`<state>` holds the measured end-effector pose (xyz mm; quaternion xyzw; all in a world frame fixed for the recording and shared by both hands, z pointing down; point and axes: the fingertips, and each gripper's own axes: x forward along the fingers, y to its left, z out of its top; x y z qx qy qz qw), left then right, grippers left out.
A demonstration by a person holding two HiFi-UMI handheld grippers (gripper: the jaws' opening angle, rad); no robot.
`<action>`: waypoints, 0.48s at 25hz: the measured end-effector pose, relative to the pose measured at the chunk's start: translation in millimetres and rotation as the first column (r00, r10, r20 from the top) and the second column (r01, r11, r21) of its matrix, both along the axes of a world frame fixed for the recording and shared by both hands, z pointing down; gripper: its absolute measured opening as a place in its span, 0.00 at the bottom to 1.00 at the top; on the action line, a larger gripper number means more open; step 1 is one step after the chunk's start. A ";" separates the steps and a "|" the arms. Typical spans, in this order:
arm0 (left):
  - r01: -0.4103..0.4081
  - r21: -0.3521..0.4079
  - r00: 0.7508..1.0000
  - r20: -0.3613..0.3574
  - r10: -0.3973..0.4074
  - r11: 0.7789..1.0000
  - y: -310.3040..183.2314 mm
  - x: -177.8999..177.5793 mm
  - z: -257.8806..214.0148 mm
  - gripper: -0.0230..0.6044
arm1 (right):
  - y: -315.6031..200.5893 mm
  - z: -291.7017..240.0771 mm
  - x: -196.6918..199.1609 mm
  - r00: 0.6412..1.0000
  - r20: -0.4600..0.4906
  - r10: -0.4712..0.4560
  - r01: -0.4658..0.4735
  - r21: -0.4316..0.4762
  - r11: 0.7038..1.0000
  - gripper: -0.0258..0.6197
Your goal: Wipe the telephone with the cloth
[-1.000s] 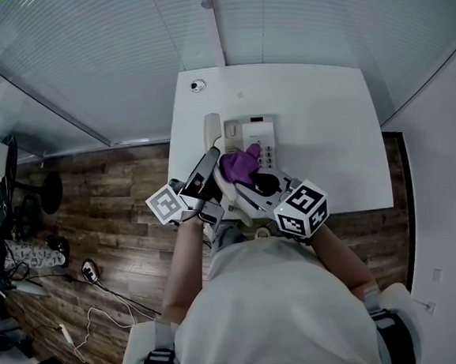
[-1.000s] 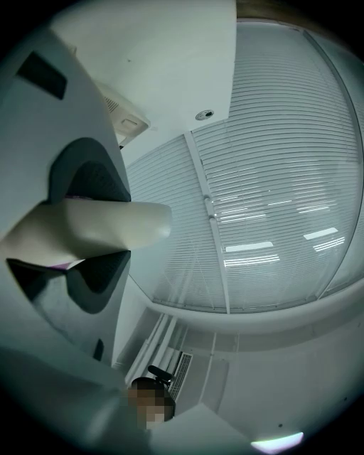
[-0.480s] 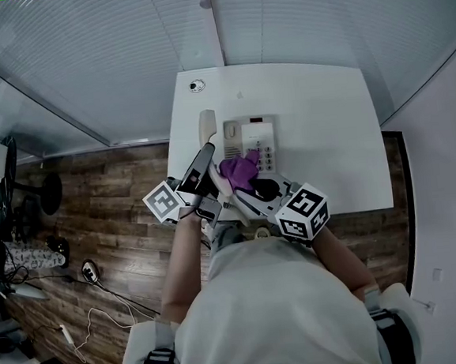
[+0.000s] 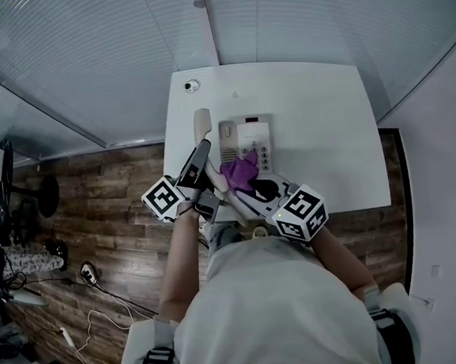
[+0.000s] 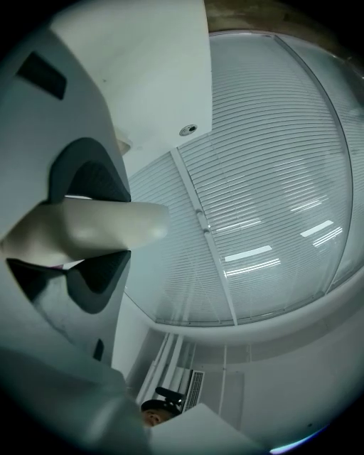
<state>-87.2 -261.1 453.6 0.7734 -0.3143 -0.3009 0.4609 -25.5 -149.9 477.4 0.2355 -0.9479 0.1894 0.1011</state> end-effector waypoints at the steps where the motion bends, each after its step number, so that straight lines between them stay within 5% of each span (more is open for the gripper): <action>1: 0.000 -0.007 1.000 0.009 0.000 1.000 -1.0 1.5 3.4 0.39 | -1.9 2.1 3.0 1.000 -0.012 0.011 -0.011 0.003 1.000 0.19; 5: 0.005 -0.038 0.999 0.042 -0.003 0.999 -4.7 7.0 14.8 0.39 | -11.3 5.8 18.5 0.997 -0.025 0.071 -0.071 -0.003 0.997 0.19; 12: 0.058 -0.085 0.950 0.311 -0.029 0.995 -12.4 5.0 53.8 0.39 | -27.3 11.1 47.1 0.984 -0.031 0.178 -0.179 -0.017 0.984 0.19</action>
